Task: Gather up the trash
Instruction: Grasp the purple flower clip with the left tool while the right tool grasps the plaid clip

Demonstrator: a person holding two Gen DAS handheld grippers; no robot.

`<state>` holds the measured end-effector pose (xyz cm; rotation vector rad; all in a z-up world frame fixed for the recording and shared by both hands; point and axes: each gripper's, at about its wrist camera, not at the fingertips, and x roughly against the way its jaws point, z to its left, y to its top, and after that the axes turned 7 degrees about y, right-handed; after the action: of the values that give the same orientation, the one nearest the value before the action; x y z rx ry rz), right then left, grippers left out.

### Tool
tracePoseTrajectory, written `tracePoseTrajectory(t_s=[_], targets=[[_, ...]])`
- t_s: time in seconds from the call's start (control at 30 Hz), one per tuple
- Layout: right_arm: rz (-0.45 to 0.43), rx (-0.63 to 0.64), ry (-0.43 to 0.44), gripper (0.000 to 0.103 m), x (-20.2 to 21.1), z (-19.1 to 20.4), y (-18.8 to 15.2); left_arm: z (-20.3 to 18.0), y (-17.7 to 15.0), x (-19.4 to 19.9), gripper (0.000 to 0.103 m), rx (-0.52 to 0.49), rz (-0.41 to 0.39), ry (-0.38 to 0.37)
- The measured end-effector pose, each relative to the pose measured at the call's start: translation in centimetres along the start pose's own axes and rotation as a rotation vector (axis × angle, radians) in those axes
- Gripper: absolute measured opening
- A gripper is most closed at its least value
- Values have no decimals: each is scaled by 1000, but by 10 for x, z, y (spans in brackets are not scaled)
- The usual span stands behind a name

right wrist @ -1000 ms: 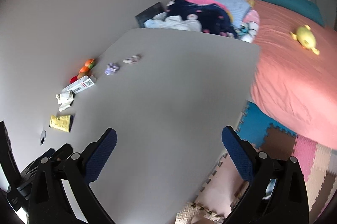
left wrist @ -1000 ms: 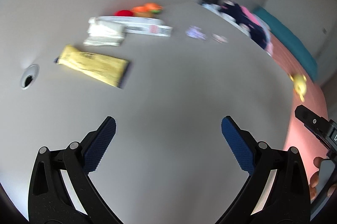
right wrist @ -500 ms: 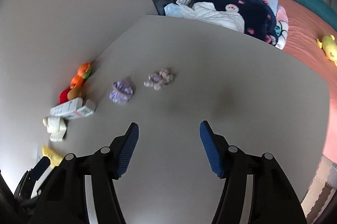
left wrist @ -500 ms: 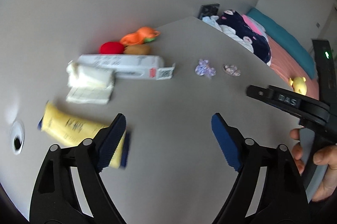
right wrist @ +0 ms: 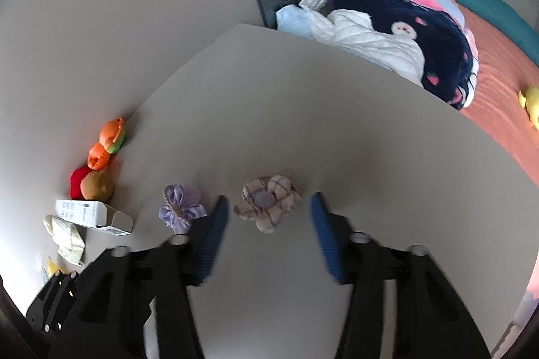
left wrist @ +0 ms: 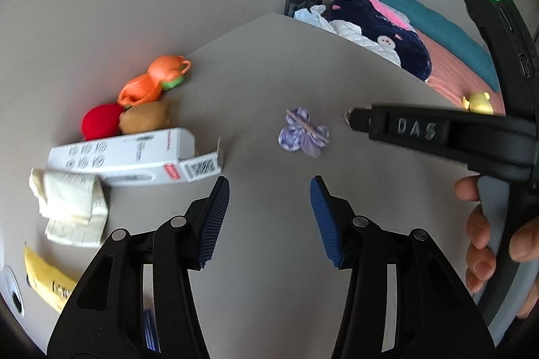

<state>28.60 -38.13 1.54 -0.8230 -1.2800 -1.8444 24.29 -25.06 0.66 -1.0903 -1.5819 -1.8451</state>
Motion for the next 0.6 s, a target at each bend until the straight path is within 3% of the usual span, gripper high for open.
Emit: tracePoseTrajectory(t_s=[0.07,0.13,0.33,0.5,0.53,0.6], targets=[[-14,15,-8,25,2,0,1,-4,4,-4,50,-14,0,-8],[-31,5,-6,21,5,-2,3,-8,8,-7,50,-22,0,-10],[-90,-35,-9,19,14,-23,2,-22,25,-27,50,-36,3,8],[-90,-54,6,19,16,-35,0,-32,37,-42,50,-80,-9,48],[-90,-58,9,19,17,-37,0,-33,38,-43,48,-85,-11,51],[-89,-61,15,19,19,-38,-1,-36,42,-44,33,-105,-20,40]])
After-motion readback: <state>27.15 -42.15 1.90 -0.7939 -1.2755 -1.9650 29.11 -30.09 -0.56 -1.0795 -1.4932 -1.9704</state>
